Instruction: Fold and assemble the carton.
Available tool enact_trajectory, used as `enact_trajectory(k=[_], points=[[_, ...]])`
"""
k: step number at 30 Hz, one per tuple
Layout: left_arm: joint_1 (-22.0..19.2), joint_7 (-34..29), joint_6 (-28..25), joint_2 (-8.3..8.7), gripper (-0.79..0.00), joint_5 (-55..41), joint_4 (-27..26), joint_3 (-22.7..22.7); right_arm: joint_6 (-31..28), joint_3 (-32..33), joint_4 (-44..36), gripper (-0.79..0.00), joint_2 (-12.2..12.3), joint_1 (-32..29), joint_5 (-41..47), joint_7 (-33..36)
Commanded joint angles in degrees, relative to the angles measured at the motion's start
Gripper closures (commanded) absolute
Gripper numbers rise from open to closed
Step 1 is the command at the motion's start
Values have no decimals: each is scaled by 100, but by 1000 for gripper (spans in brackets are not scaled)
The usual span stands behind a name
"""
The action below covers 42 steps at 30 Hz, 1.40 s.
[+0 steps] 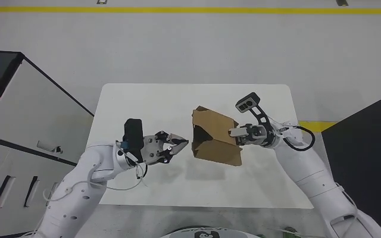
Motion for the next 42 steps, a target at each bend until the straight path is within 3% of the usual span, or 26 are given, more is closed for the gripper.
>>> enact_trajectory(k=[1, 21, 30, 42], points=[[13, 13, -18, 2, 0, -32, 3, -29, 0, -12, 10, 0, 0, -6, 22, 0], [47, -71, 87, 5, 0, -25, -46, -131, 111, -199, -205, 0, -44, -89, 473, 0], [-3, 97, -242, 10, 0, -501, 7, -199, 1, -503, 157, 0, -53, -41, 915, 0], [-182, 17, -242, 108, 0, -766, -180, 146, 1, -704, 391, 0, -67, 165, 973, 0]])
